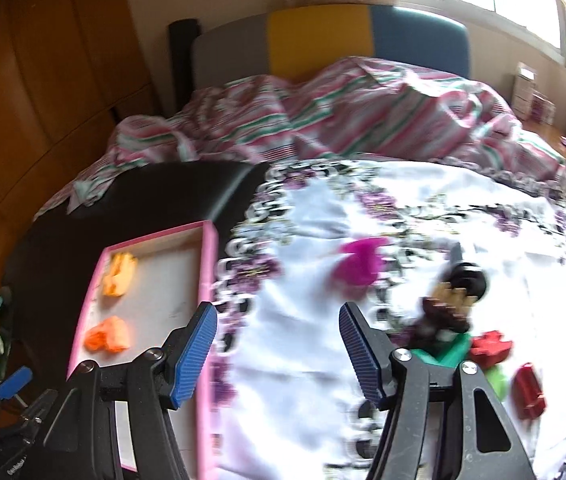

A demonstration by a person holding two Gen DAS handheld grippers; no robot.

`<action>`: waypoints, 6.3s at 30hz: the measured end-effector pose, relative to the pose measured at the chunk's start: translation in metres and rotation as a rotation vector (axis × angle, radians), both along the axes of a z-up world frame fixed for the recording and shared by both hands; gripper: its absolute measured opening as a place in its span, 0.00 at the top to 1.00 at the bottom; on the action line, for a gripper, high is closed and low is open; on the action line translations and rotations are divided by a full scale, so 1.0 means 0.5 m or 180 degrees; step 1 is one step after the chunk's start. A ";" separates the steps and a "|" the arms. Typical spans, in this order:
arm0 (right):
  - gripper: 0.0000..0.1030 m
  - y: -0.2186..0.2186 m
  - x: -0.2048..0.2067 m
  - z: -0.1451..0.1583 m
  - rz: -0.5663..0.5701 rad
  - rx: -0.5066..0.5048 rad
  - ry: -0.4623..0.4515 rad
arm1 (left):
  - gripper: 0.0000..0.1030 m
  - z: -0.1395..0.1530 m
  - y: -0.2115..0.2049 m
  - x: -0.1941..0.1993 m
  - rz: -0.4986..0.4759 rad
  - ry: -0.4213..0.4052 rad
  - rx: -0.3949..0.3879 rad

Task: Organize rigid objects
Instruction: 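Move the left tool to the magenta cup and grasp it, then lift the magenta cup with the left tool while the right tool grasps the black canister, then carry the magenta cup into the pink tray and open the left tool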

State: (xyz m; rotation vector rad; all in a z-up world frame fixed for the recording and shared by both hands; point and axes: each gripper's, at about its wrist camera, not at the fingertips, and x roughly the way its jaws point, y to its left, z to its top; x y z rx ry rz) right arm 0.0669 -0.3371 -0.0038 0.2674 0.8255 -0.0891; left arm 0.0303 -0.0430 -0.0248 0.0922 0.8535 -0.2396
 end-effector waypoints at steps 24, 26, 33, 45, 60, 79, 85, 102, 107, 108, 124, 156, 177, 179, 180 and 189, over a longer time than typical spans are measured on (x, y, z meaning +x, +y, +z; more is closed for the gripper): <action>0.37 -0.406 -0.128 -0.095 -0.1664 0.0634 -0.0026 | 0.38 0.003 -0.380 0.162 -0.1117 0.0415 -0.0011; 0.37 -0.408 -0.125 -0.100 -0.1648 0.0680 -0.0002 | 0.40 -0.017 -0.430 0.191 -0.1129 0.0512 -0.0046; 0.37 -0.415 -0.117 -0.111 -0.1631 0.0820 0.0040 | 0.40 -0.071 -0.565 0.261 -0.1151 0.0759 -0.0183; 0.37 -0.405 -0.109 -0.106 -0.1551 0.0803 0.0033 | 0.31 -0.140 -0.661 0.344 -0.0976 0.0890 -0.0359; 0.37 -0.398 -0.104 -0.114 -0.1471 0.0765 0.0114 | 0.49 -0.105 -0.607 0.279 -0.1029 0.0673 -0.0102; 0.42 -0.413 -0.090 -0.132 -0.1252 0.1509 0.0135 | 0.65 -0.158 -0.566 0.166 -0.1219 0.0491 0.0126; 0.42 -0.426 0.018 -0.103 -0.1011 0.1240 0.0321 | 0.65 -0.159 -0.563 0.168 -0.1212 0.0519 0.0075; 0.58 -0.392 0.127 -0.117 -0.0731 0.0577 0.0700 | 0.69 -0.157 -0.552 0.174 -0.1210 0.0574 -0.0137; 0.58 -0.352 0.059 -0.043 -0.0603 0.0560 0.0361 | 0.69 -0.151 -0.544 0.179 -0.1200 0.0629 -0.0225; 0.58 -0.341 0.044 -0.031 -0.0583 0.0581 0.0307 | 0.69 -0.148 -0.543 0.181 -0.1195 0.0645 -0.0234; 0.58 -0.138 -0.022 -0.168 0.0141 0.1151 0.0633 | 0.68 0.004 -0.355 0.083 -0.1094 0.0244 -0.0559; 0.58 -0.114 -0.002 -0.225 0.0199 0.0920 0.0936 | 0.68 0.000 -0.100 -0.010 -0.0369 0.0014 -0.0191; 0.58 -0.075 -0.001 -0.216 0.0323 0.0418 0.0957 | 0.68 -0.041 0.041 0.061 0.0028 0.0506 -0.0663; 0.58 -0.074 -0.001 -0.216 0.0324 0.0408 0.0957 | 0.68 -0.033 0.035 0.090 0.0044 0.0521 -0.0749; 0.58 -0.072 0.000 -0.215 0.0327 0.0393 0.0955 | 0.68 -0.029 0.027 0.109 0.0021 0.0524 -0.0789; 0.58 -0.074 0.004 -0.217 0.0335 0.0399 0.0957 | 0.68 -0.042 -0.068 0.273 -0.0092 0.0676 -0.0872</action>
